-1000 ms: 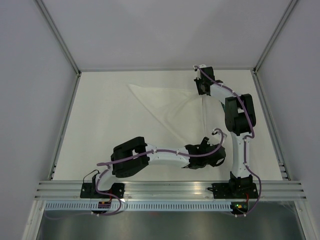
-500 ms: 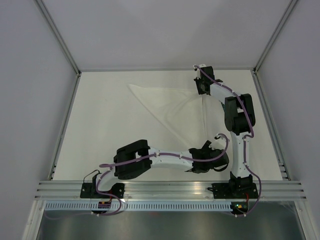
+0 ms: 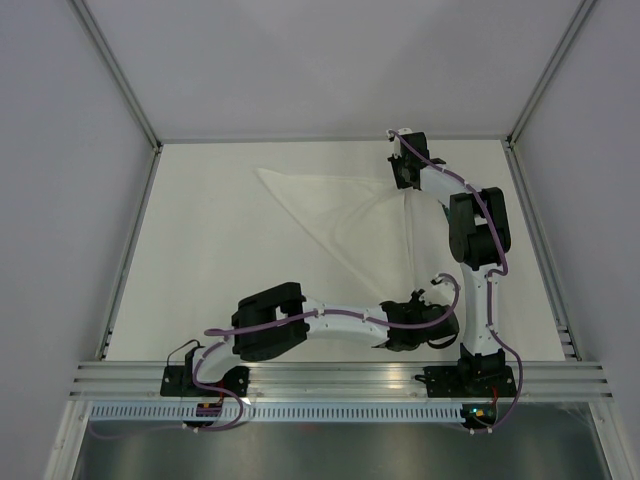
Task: Fold the napkin, place the utensils inside, and roll it up
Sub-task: Smooth out the napkin at the center of the board.
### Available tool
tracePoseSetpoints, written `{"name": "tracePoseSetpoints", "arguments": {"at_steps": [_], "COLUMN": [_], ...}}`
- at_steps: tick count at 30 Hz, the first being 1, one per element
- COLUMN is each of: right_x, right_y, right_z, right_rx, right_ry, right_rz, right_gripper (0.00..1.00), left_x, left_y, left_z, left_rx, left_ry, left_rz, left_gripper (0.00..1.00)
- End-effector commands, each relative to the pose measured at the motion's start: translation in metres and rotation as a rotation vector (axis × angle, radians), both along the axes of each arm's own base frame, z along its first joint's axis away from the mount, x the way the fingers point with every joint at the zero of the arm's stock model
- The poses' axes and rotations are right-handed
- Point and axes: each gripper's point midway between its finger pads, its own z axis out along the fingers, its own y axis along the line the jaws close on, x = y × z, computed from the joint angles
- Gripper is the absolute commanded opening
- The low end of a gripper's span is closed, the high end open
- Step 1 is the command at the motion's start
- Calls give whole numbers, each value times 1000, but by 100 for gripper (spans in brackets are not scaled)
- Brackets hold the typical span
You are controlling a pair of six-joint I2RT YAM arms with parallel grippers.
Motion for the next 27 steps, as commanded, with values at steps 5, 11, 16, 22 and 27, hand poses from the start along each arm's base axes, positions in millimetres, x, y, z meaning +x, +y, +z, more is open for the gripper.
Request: {"name": "tracePoseSetpoints", "arguments": {"at_steps": [5,11,16,22,27], "right_x": [2,3,4,5,4], "right_y": [-4,-4,-5,-5,-6], "right_z": [-5,-6,-5,-5,-5], "right_rx": [-14,-18,-22,-27,-31], "right_ry": [27,31,32,32,36], "right_rz": [-6,-2,-2,0,1], "right_gripper": [0,0,0,0,0], "left_x": [-10,-19,-29,-37,-38], "left_y": [-9,-9,-10,-6,-3], "left_z": [10,10,11,7,11], "left_rx": [-7,-12,-15,-14,-30], "left_ry": [-23,-19,-14,-5,-13], "left_rz": [-24,-27,-29,-19,7], "left_gripper": [19,13,9,2,2]}}
